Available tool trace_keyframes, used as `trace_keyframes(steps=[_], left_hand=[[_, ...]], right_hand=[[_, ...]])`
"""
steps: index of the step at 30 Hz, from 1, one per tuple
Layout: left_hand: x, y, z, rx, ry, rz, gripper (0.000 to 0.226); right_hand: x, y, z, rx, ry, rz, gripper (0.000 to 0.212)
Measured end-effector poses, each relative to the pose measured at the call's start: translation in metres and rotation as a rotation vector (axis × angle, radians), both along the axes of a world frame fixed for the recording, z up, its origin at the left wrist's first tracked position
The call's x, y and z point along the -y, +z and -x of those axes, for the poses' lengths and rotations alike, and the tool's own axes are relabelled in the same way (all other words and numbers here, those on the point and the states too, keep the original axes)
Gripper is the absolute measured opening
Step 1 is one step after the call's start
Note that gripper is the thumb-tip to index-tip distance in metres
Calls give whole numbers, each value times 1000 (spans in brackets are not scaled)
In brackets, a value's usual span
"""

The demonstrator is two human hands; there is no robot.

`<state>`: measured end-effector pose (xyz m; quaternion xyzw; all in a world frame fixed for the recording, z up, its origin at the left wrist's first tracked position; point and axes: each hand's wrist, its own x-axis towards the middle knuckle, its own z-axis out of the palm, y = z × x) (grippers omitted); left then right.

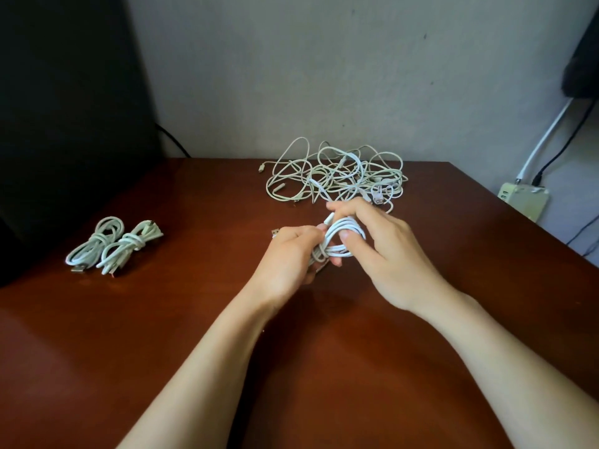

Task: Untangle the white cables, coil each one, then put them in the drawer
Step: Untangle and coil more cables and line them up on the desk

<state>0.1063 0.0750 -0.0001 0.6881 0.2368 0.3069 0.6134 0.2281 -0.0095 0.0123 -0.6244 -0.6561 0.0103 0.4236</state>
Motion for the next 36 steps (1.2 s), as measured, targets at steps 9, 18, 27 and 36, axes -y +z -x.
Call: trace_keyframes(steps=[9, 18, 27, 36], left_hand=[[2, -3, -5, 3, 70, 21, 45], [3, 3, 1, 126, 62, 46, 27], [4, 8, 4, 178, 55, -9, 23], [10, 1, 0, 105, 8, -236, 27]], right_hand=[[1, 10, 4, -374, -109, -52, 24], [6, 20, 2, -737, 58, 55, 23], [5, 22, -2, -1144, 189, 196, 20], [3, 17, 1, -1039, -38, 13, 6]])
